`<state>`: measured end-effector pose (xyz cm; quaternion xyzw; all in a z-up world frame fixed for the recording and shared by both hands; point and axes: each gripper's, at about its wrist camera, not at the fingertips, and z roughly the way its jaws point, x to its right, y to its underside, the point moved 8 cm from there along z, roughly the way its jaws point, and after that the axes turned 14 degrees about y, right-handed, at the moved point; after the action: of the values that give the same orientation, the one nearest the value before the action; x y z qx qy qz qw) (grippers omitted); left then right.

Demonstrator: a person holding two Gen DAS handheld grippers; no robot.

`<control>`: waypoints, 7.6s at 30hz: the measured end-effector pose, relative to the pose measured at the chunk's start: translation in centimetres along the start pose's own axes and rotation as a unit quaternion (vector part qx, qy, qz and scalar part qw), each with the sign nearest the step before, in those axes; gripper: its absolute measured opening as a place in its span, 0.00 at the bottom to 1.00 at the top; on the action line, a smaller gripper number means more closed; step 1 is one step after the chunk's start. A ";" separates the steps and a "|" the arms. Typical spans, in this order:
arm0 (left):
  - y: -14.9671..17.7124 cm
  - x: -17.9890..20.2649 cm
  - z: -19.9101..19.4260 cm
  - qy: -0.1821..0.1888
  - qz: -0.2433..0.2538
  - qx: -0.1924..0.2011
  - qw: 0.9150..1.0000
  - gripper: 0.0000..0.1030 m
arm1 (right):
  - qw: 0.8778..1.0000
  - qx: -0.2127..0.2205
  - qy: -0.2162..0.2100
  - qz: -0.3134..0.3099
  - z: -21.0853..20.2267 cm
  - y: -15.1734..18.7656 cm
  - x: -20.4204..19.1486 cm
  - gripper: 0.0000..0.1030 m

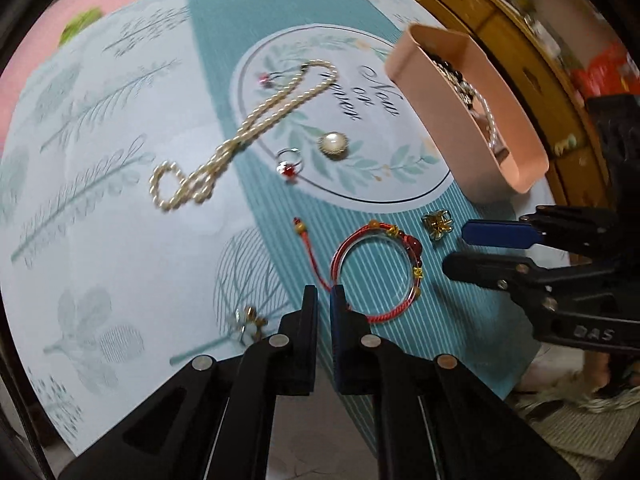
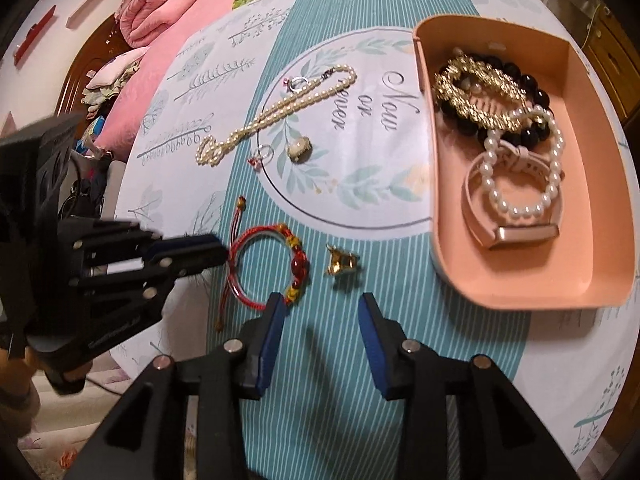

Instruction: Organize jewelry

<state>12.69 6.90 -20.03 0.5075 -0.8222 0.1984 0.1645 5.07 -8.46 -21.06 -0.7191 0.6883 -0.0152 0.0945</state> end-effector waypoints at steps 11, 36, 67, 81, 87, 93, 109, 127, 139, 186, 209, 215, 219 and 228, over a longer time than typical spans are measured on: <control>2.8 1.4 -1.5 0.007 0.006 0.020 1.000 0.15 | 0.999 0.031 0.042 -0.011 1.6 -1.3 -1.0 0.37; 3.1 7.9 4.1 0.044 0.050 -0.020 0.998 0.23 | 0.996 0.043 0.067 -0.040 1.6 -0.9 -0.9 0.19; 2.9 6.6 5.1 -0.023 -0.071 -0.015 0.997 0.32 | 0.990 0.125 0.037 -0.055 -6.3 -1.0 0.2 0.18; 2.2 10.1 5.8 -0.078 -0.108 0.009 0.991 0.09 | 0.991 0.122 0.046 -0.022 -6.5 -0.3 3.9 0.17; -1.2 13.9 1.4 -0.065 -0.077 0.055 0.993 0.09 | 0.991 0.126 0.035 0.027 -7.8 -0.7 7.4 0.17; -5.0 19.0 -1.6 -0.022 -0.022 0.089 0.996 0.10 | 0.987 0.131 0.023 0.092 -8.8 -1.4 12.0 0.17; -7.2 25.1 8.7 0.002 0.050 0.000 0.999 0.17 | 0.980 0.147 0.026 0.132 -9.8 -1.1 16.6 0.18; -4.6 19.7 1.8 -0.032 0.003 0.073 0.997 0.66 | 0.986 0.128 0.018 0.101 -7.8 -2.7 15.0 0.18; -2.2 13.4 -2.6 -0.031 -0.081 0.133 0.987 0.85 | 0.989 0.089 0.067 0.098 -5.0 -6.1 14.9 0.24; 6.6 1.4 1.3 -0.082 -0.146 0.128 0.977 0.45 | 0.994 0.074 0.026 -0.081 -2.2 -3.6 -4.1 0.29; 5.3 1.5 0.8 -0.093 -0.132 0.135 0.978 0.15 | 0.995 0.060 0.036 -0.069 0.6 -5.8 -3.5 0.29; 5.1 -0.1 -0.3 -0.085 -0.152 0.143 0.974 0.15 | 0.993 0.062 0.058 -0.081 1.9 -7.3 -3.8 0.29; 5.2 -0.9 -0.9 -0.083 -0.162 0.148 0.972 0.15 | 0.990 0.067 0.075 -0.100 2.5 -7.9 -4.2 0.29; 5.5 -1.7 -0.9 -0.079 -0.174 0.148 0.970 0.15 | 0.976 0.082 0.089 -0.181 3.3 -8.4 -5.0 0.29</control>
<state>8.57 10.91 -20.89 0.6755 -0.6932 0.2454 0.0544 13.60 -2.84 -22.49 -0.8173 0.5489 -0.1520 0.0874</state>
